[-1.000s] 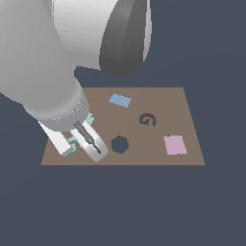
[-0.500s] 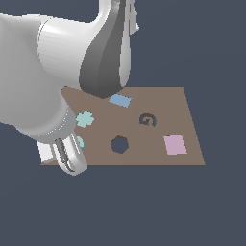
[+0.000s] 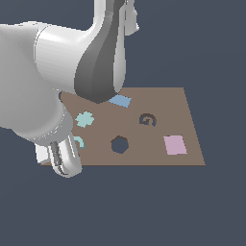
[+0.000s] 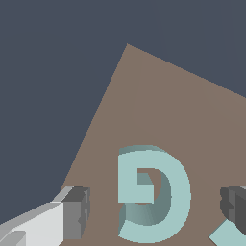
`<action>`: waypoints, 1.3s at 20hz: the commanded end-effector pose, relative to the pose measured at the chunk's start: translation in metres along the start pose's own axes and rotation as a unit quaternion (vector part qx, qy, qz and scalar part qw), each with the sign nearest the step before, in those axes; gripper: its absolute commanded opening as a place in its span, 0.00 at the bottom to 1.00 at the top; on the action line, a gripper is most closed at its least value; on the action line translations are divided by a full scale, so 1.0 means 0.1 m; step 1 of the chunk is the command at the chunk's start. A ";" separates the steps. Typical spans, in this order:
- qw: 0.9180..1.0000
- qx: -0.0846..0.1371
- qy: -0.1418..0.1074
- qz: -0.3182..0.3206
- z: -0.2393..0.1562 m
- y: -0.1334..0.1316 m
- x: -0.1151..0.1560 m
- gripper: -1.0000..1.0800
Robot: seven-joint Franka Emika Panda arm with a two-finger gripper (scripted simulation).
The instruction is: Insert a designated object into the corresponding slot on a board.
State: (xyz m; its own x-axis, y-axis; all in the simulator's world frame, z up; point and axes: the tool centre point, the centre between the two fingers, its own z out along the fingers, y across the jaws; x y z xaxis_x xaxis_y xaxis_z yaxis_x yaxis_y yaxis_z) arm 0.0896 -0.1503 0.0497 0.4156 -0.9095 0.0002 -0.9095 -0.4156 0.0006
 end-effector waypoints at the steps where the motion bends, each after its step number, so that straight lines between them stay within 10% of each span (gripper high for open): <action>1: 1.000 0.000 0.000 0.000 0.03 0.00 0.00 0.96; 8: 1.000 0.000 0.000 0.002 0.20 0.00 0.00 0.96; 9: 1.000 0.000 0.000 0.002 0.20 0.00 0.00 0.00; 26: 1.000 0.000 0.000 0.003 0.17 0.00 -0.01 0.00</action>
State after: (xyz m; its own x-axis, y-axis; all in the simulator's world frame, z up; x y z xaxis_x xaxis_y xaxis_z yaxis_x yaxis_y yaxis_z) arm 0.0895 -0.1501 0.0334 0.4111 -0.9116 -0.0002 -0.9116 -0.4111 0.0001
